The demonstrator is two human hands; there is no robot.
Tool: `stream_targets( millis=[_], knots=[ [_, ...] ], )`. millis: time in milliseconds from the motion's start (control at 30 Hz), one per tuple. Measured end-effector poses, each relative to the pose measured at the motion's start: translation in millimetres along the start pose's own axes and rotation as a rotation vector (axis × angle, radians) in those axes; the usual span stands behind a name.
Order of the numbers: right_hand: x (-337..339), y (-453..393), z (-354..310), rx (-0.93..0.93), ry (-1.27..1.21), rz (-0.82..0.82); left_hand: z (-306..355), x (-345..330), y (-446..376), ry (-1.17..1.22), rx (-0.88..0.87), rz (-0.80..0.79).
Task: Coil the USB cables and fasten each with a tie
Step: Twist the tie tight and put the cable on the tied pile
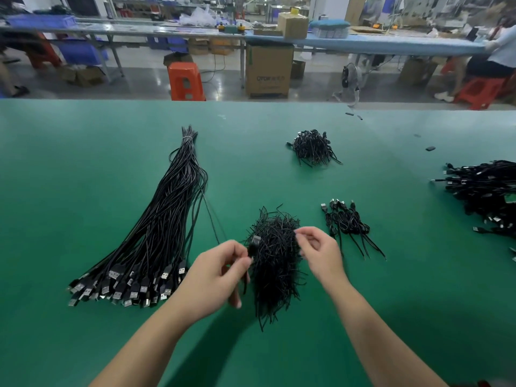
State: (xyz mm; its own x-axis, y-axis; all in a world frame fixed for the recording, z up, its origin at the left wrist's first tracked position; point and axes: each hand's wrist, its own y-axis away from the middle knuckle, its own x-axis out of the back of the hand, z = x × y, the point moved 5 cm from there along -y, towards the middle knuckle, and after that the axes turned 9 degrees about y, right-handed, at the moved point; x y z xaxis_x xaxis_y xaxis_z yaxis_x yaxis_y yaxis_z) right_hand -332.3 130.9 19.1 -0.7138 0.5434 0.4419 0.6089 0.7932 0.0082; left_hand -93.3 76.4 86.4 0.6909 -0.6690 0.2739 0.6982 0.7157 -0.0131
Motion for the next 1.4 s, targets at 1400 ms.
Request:
stream_targets(
  millis=[1400],
  knots=[
    [-100.3, 109.4, -87.2, 0.056, -0.255, -0.709, 28.2, 49.1, -19.0, 0.088, 0.083, 0.102]
  ],
)
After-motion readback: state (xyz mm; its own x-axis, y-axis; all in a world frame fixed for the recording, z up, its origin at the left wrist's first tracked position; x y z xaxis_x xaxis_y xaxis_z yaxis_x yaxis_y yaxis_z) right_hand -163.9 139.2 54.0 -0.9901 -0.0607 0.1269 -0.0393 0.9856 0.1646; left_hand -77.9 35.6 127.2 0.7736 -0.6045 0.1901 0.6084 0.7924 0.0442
